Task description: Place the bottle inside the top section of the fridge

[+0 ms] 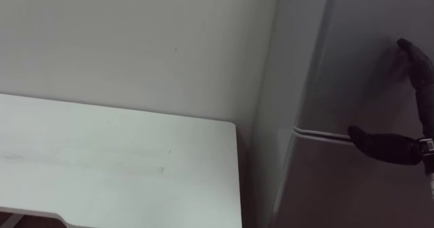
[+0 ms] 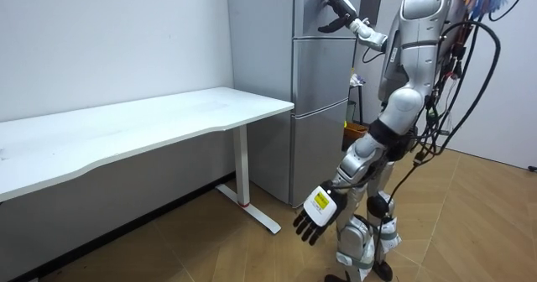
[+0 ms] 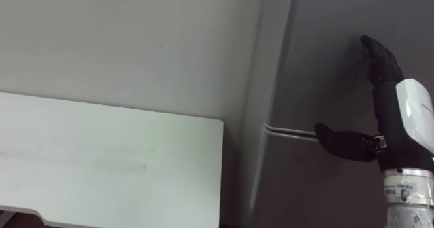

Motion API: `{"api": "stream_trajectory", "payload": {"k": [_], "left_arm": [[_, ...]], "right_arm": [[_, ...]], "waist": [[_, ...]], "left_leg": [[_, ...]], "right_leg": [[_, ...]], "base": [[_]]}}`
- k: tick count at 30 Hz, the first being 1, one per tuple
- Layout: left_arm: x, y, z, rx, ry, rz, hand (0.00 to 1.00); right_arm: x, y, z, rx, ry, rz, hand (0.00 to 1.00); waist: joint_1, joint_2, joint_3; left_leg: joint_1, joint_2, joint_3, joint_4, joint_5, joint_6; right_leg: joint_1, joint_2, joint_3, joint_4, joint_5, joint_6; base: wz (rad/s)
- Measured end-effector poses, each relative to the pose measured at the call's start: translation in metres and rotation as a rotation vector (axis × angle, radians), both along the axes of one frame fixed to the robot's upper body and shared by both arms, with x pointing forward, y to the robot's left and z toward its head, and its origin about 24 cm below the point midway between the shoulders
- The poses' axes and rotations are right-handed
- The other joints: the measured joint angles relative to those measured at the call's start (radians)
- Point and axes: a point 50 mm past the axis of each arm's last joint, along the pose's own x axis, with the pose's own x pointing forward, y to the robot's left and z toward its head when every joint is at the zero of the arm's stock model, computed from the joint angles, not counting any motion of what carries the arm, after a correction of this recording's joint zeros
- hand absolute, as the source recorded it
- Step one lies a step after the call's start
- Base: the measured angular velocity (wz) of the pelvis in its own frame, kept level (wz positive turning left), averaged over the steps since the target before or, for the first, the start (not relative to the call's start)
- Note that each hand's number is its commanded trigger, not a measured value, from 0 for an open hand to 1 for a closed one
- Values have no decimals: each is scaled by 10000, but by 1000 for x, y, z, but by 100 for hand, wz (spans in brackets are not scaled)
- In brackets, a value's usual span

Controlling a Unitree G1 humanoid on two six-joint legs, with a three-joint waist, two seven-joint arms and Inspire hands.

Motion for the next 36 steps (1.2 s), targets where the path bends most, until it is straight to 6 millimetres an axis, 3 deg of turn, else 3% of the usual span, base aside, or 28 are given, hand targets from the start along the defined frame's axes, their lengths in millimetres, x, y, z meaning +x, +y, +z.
{"api": "stream_trajectory", "payload": {"k": [15, 18, 21, 23, 25, 31, 35, 36], "left_arm": [[-7, 1, 1, 68, 47, 33, 0], [-7, 4, 3, 232, -152, 237, 0], [-9, 8, 5, 417, -351, 663, 0], [-15, 10, 6, 466, -345, 898, 0], [-16, 12, 7, 490, -436, 1042, 0], [-19, 12, 7, 513, -656, 1192, 0], [-15, 11, 7, 531, -953, 1215, 0], [-15, 11, 7, 533, -969, 1208, 0]], "right_arm": [[0, -7, -9, 113, 295, -362, 0], [-6, -21, -9, 261, 335, -935, 0], [-20, -48, -14, 849, 496, -2399, 0], [-28, -62, -12, 1389, 94, -3101, 0], [-33, -71, -8, 1894, -296, -3429, 0], [-42, -87, 3, 2973, -1199, -3919, 0], [-48, -95, 7, 3616, -1879, -4374, 0], [-50, -97, 8, 3695, -2002, -4475, 0]], "waist": [[-110, -31, -2], [-254, -30, -17], [-291, -6, -59], [-506, 28, -168], [-647, 71, -186], [-992, -16, -110], [-1162, -129, 28], [-1161, -129, 25]], "left_leg": [[24, -19, -26, 118, -12, 55], [-95, -50, -91, 181, -21, 79], [-222, -79, -68, 153, 4, 117], [-243, -90, -22, 55, 9, 120], [-184, -98, 11, -65, 36, 113], [-20, -74, 156, -420, 73, 45], [-26, -44, 215, -423, 60, 30], [-33, -44, 235, -424, 59, 30]], "right_leg": [[102, -36, -50, -35, 37, 47], [38, -54, -79, -32, 60, 80], [-121, -75, -56, -21, 81, 92], [-227, -82, -44, -13, 83, 95], [-249, -83, -42, 12, 83, 95], [-208, -35, 55, -33, 65, 84], [-222, -14, 117, -36, 63, 85], [-245, -13, 138, -34, 63, 85]], "base": [[2], [5], [-2], [-7], [-5], [-7], [-4], [-7]]}}
